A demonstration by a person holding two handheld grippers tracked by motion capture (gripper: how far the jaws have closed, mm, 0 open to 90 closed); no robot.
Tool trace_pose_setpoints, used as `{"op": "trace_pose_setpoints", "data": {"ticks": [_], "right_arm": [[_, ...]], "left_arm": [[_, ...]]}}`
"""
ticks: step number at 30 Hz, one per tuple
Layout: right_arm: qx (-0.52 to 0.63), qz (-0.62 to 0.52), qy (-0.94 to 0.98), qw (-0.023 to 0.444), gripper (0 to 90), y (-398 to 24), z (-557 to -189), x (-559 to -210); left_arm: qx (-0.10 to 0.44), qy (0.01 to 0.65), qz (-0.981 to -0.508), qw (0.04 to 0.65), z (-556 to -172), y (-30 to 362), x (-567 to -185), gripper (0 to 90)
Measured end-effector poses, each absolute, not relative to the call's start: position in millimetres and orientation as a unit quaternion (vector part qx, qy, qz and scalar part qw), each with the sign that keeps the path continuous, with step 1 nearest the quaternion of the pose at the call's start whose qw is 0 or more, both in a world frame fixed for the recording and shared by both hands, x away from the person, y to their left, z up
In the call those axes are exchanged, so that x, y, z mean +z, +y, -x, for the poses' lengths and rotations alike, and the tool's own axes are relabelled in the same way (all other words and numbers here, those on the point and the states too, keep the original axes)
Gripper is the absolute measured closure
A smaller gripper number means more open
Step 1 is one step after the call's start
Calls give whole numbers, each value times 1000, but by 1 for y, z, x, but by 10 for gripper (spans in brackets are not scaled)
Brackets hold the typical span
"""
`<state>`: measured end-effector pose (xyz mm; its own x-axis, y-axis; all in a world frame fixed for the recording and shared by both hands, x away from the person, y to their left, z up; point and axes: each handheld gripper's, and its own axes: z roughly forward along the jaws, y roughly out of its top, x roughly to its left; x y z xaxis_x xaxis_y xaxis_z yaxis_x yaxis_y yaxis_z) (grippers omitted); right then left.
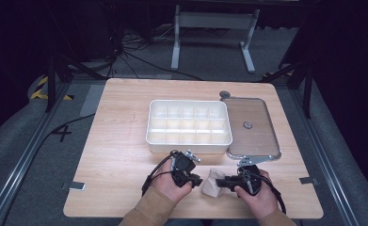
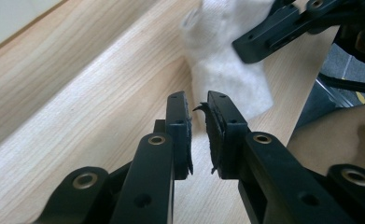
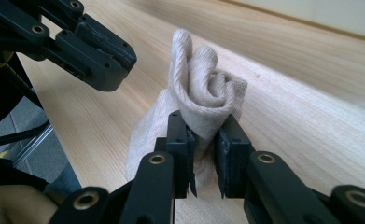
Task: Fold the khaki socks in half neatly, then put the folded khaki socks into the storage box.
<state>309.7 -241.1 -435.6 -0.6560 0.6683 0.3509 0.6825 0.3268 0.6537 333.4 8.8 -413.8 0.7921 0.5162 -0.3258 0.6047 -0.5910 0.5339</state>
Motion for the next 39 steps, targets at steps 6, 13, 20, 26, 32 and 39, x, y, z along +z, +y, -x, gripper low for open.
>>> {"op": "trace_pose_setpoints", "data": {"ticks": [6,13,20,26,32,39], "right_arm": [[-415,417,-809,1,782,-249,-310,-428],[-416,416,-809,-7,782,-255,-311,-422],[-416,408,-812,-13,781,-264,-317,-409],[-411,401,-818,-26,781,-272,-323,-395],[-410,403,-818,-33,781,-279,-331,-381],[-406,404,-819,-36,780,-284,-339,-368]], "left_arm": [[-61,321,-886,329,-337,15,-412,793],[-53,333,-881,333,-341,26,-406,790],[-48,344,-875,336,-343,36,-404,778],[-43,352,-873,336,-344,43,-401,775],[-40,358,-870,336,-346,48,-400,774],[-42,361,-870,332,-347,50,-400,765]]}}
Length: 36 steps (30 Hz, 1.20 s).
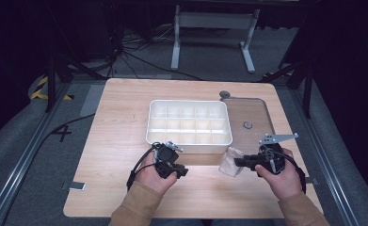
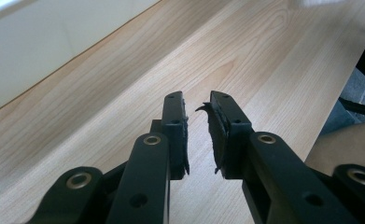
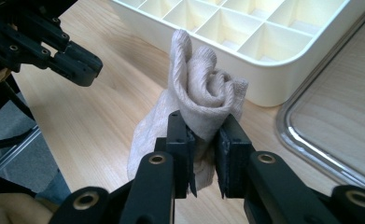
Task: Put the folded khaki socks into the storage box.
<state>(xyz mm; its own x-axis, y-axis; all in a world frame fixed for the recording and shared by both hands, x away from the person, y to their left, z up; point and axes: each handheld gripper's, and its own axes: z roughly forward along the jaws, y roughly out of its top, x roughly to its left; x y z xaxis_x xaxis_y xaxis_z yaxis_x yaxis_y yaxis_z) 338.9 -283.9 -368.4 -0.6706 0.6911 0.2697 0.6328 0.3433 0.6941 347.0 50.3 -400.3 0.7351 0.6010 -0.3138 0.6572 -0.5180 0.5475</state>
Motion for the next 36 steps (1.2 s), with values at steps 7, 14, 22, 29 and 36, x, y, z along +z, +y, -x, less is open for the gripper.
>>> {"op": "trace_pose_setpoints", "data": {"ticks": [7,14,22,29,36], "right_arm": [[392,-398,828,48,780,-285,-347,-357],[371,-383,843,71,779,-288,-360,-340],[350,-368,856,94,779,-287,-373,-320],[336,-337,875,94,778,-280,-391,-308],[326,-321,884,97,778,-273,-406,-302]], "left_arm": [[-41,365,-868,333,-347,53,-399,758],[-37,382,-861,334,-347,66,-398,750],[-22,399,-854,333,-341,83,-398,734],[-15,417,-844,337,-335,101,-399,727],[-14,431,-836,340,-330,112,-400,719]]}}
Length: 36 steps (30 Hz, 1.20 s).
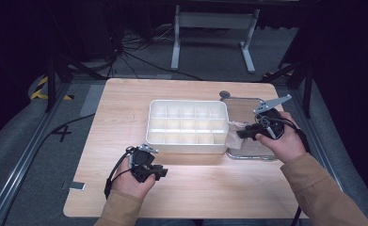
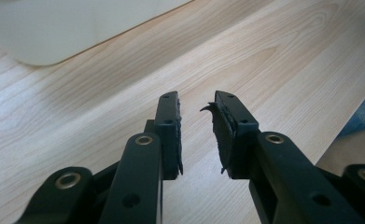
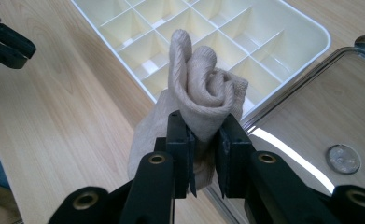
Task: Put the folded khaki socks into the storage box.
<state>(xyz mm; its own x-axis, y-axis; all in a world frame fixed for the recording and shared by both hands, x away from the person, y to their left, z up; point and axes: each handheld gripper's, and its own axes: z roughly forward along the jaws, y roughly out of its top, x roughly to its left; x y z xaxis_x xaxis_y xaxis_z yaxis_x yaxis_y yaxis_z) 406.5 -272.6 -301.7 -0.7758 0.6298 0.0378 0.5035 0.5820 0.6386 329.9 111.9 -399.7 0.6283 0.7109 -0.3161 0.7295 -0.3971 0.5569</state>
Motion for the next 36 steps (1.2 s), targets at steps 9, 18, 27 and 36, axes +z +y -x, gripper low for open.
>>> {"op": "trace_pose_setpoints", "data": {"ticks": [9,18,27,36], "right_arm": [[310,-288,899,112,775,-262,-427,-300],[265,-273,917,121,775,-246,-442,-303],[233,-263,928,121,775,-227,-451,-309],[207,-252,936,130,775,-218,-456,-324]], "left_arm": [[-6,446,-824,349,-326,126,-398,709],[-9,449,-821,352,-329,127,-399,708],[-7,439,-826,353,-330,125,-397,708],[-9,438,-826,354,-329,123,-397,708]]}}
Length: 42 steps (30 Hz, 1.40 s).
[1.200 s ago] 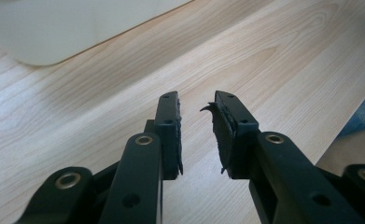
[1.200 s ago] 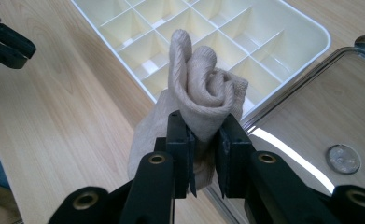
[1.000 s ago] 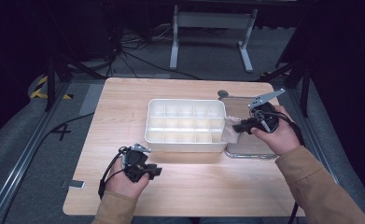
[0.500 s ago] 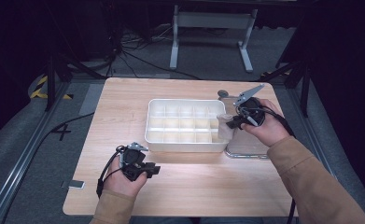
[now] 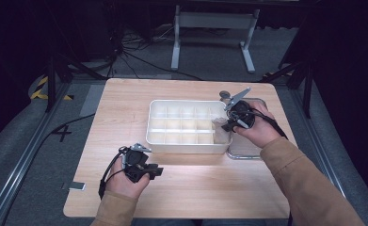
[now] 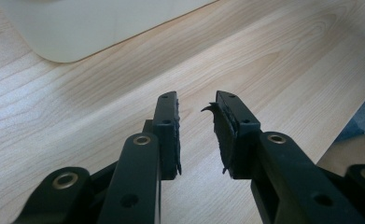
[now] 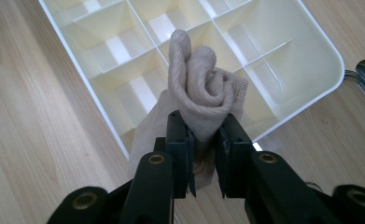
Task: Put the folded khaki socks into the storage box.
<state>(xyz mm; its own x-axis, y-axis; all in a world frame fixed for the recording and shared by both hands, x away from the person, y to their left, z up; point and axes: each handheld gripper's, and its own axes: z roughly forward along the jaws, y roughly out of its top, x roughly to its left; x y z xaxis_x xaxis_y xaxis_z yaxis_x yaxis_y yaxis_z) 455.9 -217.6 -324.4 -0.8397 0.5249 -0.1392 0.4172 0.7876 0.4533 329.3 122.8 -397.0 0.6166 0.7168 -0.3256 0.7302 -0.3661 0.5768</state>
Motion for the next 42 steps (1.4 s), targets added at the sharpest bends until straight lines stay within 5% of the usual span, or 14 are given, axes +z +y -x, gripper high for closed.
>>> {"op": "trace_pose_setpoints", "data": {"ticks": [42], "right_arm": [[74,-263,958,87,779,-191,-470,-399]], "left_arm": [[-9,431,-831,351,-328,118,-398,704]]}}
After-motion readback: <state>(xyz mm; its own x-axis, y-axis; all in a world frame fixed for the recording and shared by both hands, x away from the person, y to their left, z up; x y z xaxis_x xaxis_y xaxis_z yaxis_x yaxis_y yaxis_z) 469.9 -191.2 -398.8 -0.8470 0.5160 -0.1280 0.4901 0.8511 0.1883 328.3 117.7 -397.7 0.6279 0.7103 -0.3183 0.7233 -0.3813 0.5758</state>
